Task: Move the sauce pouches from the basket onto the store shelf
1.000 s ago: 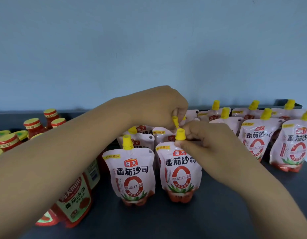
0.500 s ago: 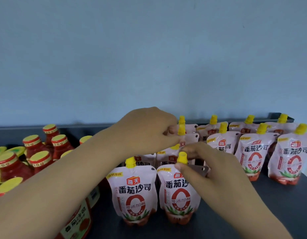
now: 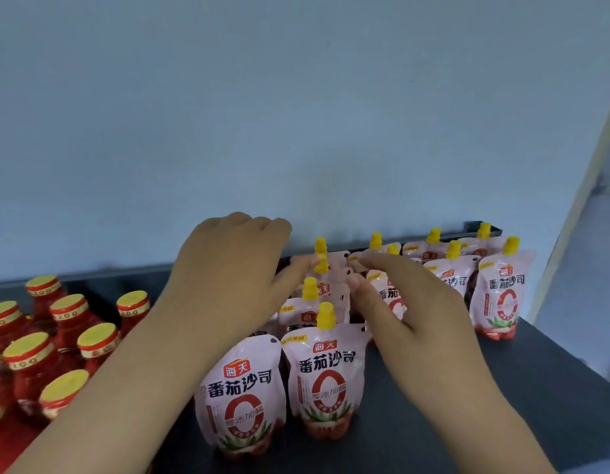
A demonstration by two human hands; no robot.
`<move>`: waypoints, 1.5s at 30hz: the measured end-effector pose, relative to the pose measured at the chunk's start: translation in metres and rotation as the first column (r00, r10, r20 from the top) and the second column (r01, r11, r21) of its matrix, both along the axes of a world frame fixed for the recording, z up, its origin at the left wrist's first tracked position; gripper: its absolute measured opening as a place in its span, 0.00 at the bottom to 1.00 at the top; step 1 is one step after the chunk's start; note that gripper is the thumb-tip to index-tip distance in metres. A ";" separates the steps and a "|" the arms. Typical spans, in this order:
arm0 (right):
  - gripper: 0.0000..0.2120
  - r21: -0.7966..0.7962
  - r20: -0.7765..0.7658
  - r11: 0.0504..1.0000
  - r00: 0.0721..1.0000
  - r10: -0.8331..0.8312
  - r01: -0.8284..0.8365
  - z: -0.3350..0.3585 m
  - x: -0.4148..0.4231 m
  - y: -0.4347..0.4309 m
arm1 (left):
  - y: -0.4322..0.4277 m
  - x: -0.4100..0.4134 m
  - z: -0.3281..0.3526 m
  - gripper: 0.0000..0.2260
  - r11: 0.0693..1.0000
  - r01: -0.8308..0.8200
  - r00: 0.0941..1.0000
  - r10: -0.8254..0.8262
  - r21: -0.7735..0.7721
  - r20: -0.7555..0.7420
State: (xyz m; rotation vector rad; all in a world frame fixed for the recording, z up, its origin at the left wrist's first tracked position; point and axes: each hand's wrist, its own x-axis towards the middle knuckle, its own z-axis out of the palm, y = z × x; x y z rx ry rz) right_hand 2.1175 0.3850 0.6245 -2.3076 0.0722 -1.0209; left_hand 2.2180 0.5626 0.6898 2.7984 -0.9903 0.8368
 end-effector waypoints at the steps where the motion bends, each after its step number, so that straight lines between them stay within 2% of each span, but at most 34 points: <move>1: 0.20 0.001 -0.002 1.000 1.000 -0.014 0.014 0.001 -0.003 -0.001 | -0.003 -0.008 0.000 0.31 1.000 0.016 0.999 -0.016 0.004 0.035; 4: 0.25 0.007 -0.020 0.998 0.998 -0.054 0.055 0.003 -0.017 -0.004 | -0.018 -0.025 -0.004 0.31 0.994 0.104 0.994 -0.103 -0.034 0.038; 9: 0.21 0.019 -0.032 0.975 0.975 -0.219 0.220 -0.004 -0.049 -0.021 | -0.048 -0.039 -0.019 0.28 0.970 0.242 0.968 -0.243 -0.037 -0.060; 15: 0.28 0.027 -0.034 0.886 0.887 -0.461 0.462 -0.021 -0.105 -0.043 | -0.095 -0.080 -0.038 0.25 0.869 0.483 0.868 -0.492 -0.110 -0.073; 18: 0.30 0.030 -0.057 0.808 0.808 -0.586 0.588 -0.027 -0.140 -0.057 | -0.126 -0.101 -0.048 0.22 0.819 0.563 0.811 -0.573 -0.111 -0.115; 21: 0.30 0.026 -0.077 0.722 0.721 -0.688 0.692 -0.031 -0.174 -0.076 | -0.160 -0.121 -0.063 0.27 0.756 0.644 0.744 -0.655 -0.121 -0.134; 26: 0.29 -0.019 -0.171 0.551 0.540 -0.824 0.835 -0.042 -0.242 -0.114 | -0.225 -0.166 -0.080 0.25 0.638 0.758 0.633 -0.770 -0.132 -0.082; 30: 0.32 -0.044 -0.236 0.443 0.422 -0.876 0.895 -0.046 -0.295 -0.151 | -0.283 -0.207 -0.086 0.26 0.535 0.832 0.527 -0.845 -0.145 -0.092; 40: 0.34 -0.065 -0.263 0.184 0.161 -0.951 0.981 -0.057 -0.436 -0.229 | -0.424 -0.348 -0.092 0.25 0.277 0.946 0.273 -0.961 -0.165 -0.048; 45: 0.34 -0.086 -0.301 0.016 -0.011 -0.954 0.996 -0.061 -0.511 -0.254 | -0.486 -0.429 -0.102 0.28 0.109 0.977 0.096 -0.992 -0.181 -0.079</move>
